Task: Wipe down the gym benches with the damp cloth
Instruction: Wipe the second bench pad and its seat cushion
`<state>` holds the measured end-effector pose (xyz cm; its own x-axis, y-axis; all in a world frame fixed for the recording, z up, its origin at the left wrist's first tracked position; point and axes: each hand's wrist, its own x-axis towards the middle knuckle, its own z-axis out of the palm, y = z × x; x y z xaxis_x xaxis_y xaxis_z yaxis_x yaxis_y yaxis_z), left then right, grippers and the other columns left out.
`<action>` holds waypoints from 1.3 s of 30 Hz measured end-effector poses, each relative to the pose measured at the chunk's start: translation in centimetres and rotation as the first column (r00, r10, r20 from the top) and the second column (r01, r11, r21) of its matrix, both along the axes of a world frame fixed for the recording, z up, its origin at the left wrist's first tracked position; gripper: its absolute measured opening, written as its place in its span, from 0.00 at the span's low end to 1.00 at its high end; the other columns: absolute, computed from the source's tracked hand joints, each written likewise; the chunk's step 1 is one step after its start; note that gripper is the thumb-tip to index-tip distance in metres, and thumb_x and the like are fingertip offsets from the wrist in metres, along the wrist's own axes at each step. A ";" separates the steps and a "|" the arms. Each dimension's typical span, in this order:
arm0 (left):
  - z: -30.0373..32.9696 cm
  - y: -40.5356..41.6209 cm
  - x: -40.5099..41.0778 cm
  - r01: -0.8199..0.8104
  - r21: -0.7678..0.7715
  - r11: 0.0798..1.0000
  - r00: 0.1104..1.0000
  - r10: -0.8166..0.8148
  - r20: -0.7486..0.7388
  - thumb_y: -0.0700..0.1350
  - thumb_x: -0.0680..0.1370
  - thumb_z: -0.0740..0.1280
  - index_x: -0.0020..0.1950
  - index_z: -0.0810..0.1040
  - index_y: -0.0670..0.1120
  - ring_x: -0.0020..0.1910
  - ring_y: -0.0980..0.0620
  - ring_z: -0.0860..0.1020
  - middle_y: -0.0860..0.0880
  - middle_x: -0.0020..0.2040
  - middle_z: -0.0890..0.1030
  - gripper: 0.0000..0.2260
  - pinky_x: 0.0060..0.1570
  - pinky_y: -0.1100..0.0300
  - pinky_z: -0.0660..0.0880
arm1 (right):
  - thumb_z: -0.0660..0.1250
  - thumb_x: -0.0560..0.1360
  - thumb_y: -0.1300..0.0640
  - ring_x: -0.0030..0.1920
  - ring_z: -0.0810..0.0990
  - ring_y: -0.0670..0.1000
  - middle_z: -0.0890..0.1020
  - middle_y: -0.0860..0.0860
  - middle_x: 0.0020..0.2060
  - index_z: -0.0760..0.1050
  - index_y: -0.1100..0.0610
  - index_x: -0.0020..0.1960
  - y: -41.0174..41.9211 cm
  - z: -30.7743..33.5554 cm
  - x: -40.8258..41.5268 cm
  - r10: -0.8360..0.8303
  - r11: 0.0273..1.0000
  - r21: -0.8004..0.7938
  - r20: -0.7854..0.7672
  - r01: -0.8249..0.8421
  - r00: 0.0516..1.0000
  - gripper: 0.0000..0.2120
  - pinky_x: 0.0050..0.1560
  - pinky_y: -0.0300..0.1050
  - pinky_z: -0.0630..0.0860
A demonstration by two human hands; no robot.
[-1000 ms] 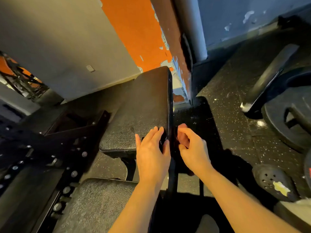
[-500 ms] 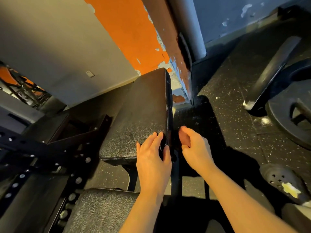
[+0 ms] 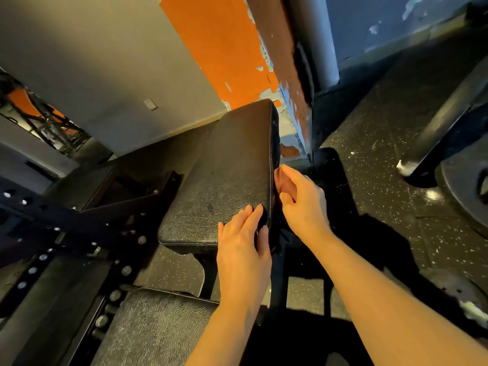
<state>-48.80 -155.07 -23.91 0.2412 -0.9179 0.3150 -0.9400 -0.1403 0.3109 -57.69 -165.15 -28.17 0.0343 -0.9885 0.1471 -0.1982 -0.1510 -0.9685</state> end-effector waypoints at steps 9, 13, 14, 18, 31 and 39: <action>1.5 -2.6 0.3 -0.020 0.017 1.000 1.000 0.020 0.021 0.38 0.80 0.62 0.66 0.76 0.49 0.51 0.51 0.72 0.52 0.54 0.76 0.16 0.55 0.52 0.72 | 0.69 0.72 0.68 0.46 0.78 0.38 0.82 0.44 0.53 0.74 0.49 0.67 2.2 -1.0 -1.7 0.083 0.988 0.112 0.222 -0.110 0.972 0.26 0.51 0.35 0.75; 2.4 -5.5 0.3 -0.013 0.135 0.991 0.999 0.007 0.042 0.41 0.81 0.61 0.70 0.72 0.51 0.61 0.49 0.70 0.52 0.63 0.73 0.18 0.62 0.51 0.68 | 0.64 0.74 0.69 0.33 0.80 0.44 0.84 0.53 0.38 0.81 0.60 0.54 -3.6 0.3 -1.1 0.003 0.998 0.068 0.098 -0.009 0.995 0.12 0.36 0.35 0.77; 2.6 -6.1 0.3 -0.016 0.148 0.989 0.999 0.009 0.044 0.41 0.81 0.61 0.71 0.71 0.51 0.63 0.49 0.69 0.52 0.65 0.72 0.19 0.64 0.52 0.67 | 0.64 0.73 0.69 0.37 0.82 0.44 0.84 0.54 0.40 0.80 0.60 0.54 -5.1 0.6 -1.1 0.014 0.999 0.030 0.032 -0.015 0.999 0.12 0.41 0.38 0.79; 2.6 -8.5 0.7 -0.022 0.141 0.990 0.998 0.015 0.055 0.41 0.81 0.60 0.72 0.70 0.48 0.67 0.50 0.67 0.52 0.70 0.71 0.19 0.65 0.59 0.63 | 0.68 0.70 0.67 0.46 0.81 0.55 0.83 0.57 0.44 0.78 0.55 0.58 -6.1 0.3 -2.6 0.125 0.985 -0.097 -0.187 -0.145 0.974 0.18 0.51 0.53 0.79; 0.0 -10.5 0.5 -0.053 -0.022 0.998 0.987 0.055 0.148 0.39 0.81 0.59 0.66 0.77 0.49 0.61 0.49 0.70 0.51 0.64 0.78 0.16 0.64 0.52 0.69 | 0.67 0.73 0.67 0.51 0.79 0.51 0.82 0.52 0.53 0.77 0.56 0.65 -9.4 -3.0 0.0 0.064 0.981 -0.190 0.082 -0.047 0.995 0.21 0.55 0.41 0.75; -0.1 -10.4 0.7 -0.054 -0.003 0.999 0.980 0.053 0.190 0.40 0.82 0.58 0.68 0.76 0.50 0.61 0.51 0.68 0.53 0.66 0.76 0.17 0.62 0.61 0.66 | 0.64 0.72 0.68 0.53 0.75 0.54 0.80 0.55 0.54 0.81 0.59 0.59 -4.3 -4.3 1.1 -0.054 0.907 -0.411 0.104 0.093 0.993 0.17 0.58 0.32 0.67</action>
<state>-48.08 -165.52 -24.04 0.2261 -0.9059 0.3580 -0.9730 -0.1925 0.1272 -56.55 -169.45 -32.45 -0.0680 -0.8368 0.5432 -0.1412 -0.5309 -0.8356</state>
